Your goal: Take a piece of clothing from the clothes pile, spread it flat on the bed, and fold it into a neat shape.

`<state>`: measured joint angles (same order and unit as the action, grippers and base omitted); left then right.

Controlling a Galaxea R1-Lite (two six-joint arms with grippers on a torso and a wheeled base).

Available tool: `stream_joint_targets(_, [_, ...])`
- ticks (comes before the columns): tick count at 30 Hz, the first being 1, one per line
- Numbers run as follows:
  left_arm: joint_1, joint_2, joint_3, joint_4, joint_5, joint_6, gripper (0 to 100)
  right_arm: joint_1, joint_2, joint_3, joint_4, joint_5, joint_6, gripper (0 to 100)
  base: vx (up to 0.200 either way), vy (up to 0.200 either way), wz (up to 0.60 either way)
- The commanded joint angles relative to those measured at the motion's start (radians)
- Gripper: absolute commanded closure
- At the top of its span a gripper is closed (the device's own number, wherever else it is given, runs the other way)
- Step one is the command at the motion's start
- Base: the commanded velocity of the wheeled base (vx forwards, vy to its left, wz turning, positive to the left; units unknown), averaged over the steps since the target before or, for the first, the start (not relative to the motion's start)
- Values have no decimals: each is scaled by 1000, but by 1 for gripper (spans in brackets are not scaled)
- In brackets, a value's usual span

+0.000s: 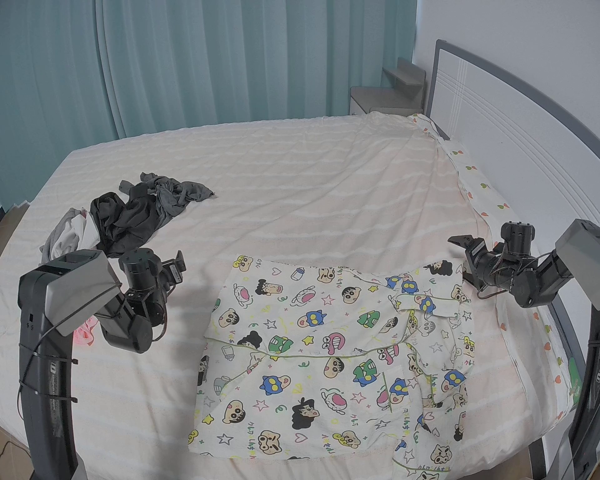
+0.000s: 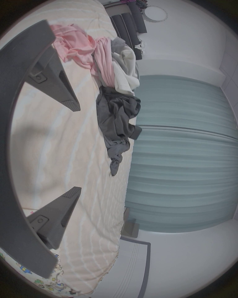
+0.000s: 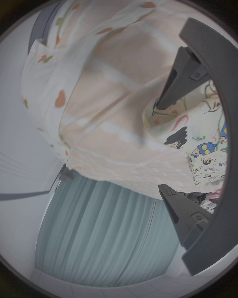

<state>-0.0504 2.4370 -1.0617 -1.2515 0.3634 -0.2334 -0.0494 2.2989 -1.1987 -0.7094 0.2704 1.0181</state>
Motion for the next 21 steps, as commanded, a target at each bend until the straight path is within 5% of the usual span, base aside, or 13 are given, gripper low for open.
stream_joint_targets(1, [52,-122,123,3,-49,-63,0,-10,-50,-35,65,6,30,0,0,0,0])
stream_joint_targets(6, [63,-271,328,3,-201,-188,0,-32,-115,4,120,0,36,0,0,0,0])
stream_joint_targets(11, [35,-521,641,3,-399,-508,0,-3,-276,240,133,4,40,0,0,0,0])
stream_joint_targets(17, [34,-638,838,-11,-618,-770,0,129,-366,404,110,-10,34,0,0,0,0])
stream_joint_targets(21, [35,-622,913,-39,-755,-866,0,256,-325,449,5,-126,39,0,0,0,0])
